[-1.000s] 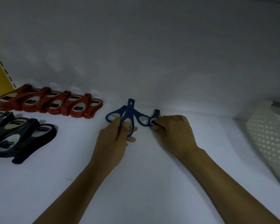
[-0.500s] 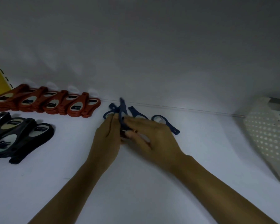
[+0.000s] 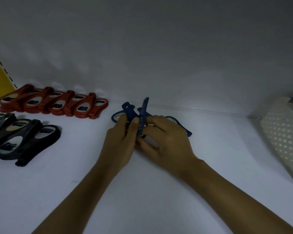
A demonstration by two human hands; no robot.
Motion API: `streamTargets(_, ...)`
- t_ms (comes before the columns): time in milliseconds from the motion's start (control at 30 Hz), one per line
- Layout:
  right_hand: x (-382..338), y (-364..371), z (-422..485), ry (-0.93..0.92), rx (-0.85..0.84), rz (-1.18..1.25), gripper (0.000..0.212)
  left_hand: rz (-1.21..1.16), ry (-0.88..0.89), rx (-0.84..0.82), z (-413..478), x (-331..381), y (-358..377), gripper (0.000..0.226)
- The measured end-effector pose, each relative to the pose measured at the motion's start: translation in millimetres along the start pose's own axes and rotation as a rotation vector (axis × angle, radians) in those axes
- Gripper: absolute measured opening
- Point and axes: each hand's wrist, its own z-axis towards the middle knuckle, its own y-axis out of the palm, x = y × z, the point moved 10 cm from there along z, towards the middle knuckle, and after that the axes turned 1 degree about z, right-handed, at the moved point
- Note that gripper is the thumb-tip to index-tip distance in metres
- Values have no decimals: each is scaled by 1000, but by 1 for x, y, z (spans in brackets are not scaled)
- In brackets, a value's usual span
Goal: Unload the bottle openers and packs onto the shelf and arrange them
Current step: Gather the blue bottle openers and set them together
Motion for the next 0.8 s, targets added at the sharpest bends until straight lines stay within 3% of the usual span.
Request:
streamTargets(200, -1, 3, 2, 28, -43, 27, 2, -157, -65, -28, 5, -6, 1, 25)
streamTargets(367, 1, 4, 3, 89, -83, 194, 21, -216, -32, -62, 8, 0, 1, 26)
streamTargets(467, -2, 6, 5, 74, -109, 100, 21, -254, -94, -58, 7, -10, 3, 16)
streamTargets(567, -6, 11, 5, 20, -159, 6, 12, -295, -167, -22, 5, -16, 3, 25)
streamTargets(700, -7, 15, 6, -36, -233, -51, 13, -228, -49, -143, 2, -5, 10, 42)
streamTargets(800, -11, 15, 6, -81, -244, -64, 22, -222, -63, -168, 1, -9, 13, 20)
